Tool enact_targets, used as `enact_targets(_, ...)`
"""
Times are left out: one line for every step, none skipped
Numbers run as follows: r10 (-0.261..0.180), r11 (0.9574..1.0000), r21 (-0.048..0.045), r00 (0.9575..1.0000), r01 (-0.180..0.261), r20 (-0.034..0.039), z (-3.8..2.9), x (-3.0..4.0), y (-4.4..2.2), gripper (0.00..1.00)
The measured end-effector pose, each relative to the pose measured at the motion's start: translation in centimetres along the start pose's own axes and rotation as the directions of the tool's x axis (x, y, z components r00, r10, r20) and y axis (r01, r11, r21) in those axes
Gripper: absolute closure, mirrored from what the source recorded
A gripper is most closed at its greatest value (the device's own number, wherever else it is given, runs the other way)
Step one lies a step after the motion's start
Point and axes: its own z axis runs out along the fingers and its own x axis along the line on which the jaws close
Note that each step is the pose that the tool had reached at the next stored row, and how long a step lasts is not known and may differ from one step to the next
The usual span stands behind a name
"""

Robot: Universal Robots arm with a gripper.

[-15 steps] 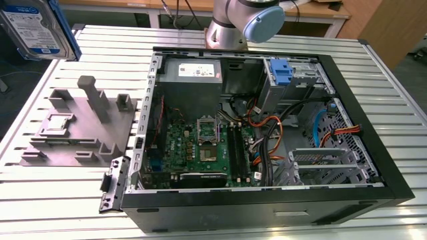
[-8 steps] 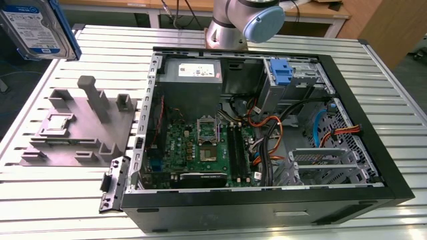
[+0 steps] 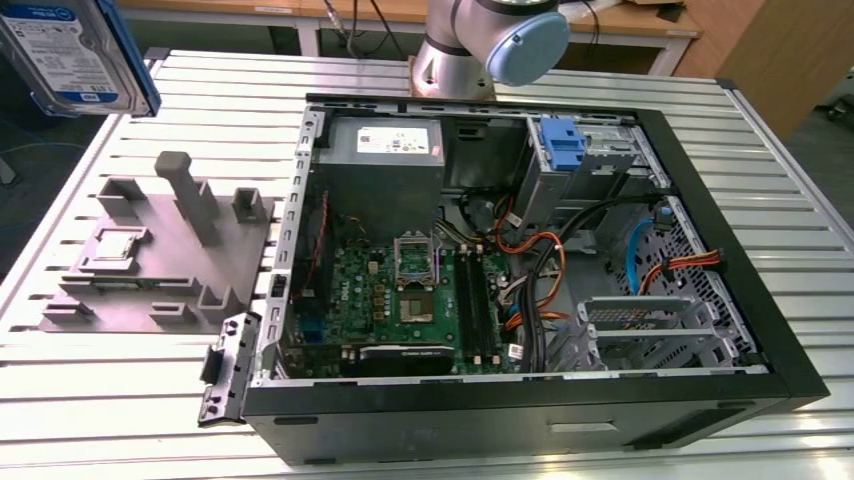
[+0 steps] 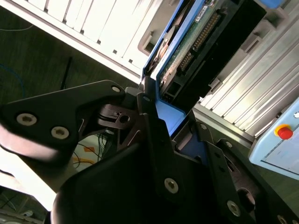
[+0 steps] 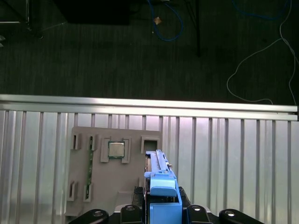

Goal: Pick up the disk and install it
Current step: 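Pick up the disk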

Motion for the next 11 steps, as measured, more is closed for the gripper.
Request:
enact_targets(0.0,1.0,0.0,1.0,0.0,0.0,-0.2,-0.01,0.01,0.63)
enact_targets(0.0,1.0,0.0,1.0,0.0,0.0,-0.41,-0.02,0.01,0.63)
enact_targets(0.0,1.0,0.0001,1.0,0.0,0.0,-0.63,-0.03,0.02,0.63)
enact_targets(0.0,1.0,0.0,1.0,0.0,0.0001,-0.85,-0.04,0.02,0.63)
enact_targets(0.0,1.0,0.0001,1.0,0.0,0.0001,-1.06,-0.05,0.04,0.63)
enact_targets(0.0,1.0,0.0,1.0,0.0,0.0,-1.28,-0.07,0.04,0.63)
enact_targets(0.0,1.0,0.0,1.0,0.0,0.0,-1.5,-0.08,0.04,0.63)
enact_targets(0.0,1.0,0.0,1.0,0.0,0.0,-1.74,-0.09,0.05,0.63)
enact_targets(0.0,1.0,0.0001,1.0,0.0,0.0,-1.97,-0.1,0.06,0.63)
enact_targets(0.0,1.0,0.0,1.0,0.0,0.0,-2.22,-0.11,0.07,0.63)
enact_targets(0.0,1.0,-0.0001,1.0,0.0,-0.0001,-2.47,-0.13,0.08,0.63)
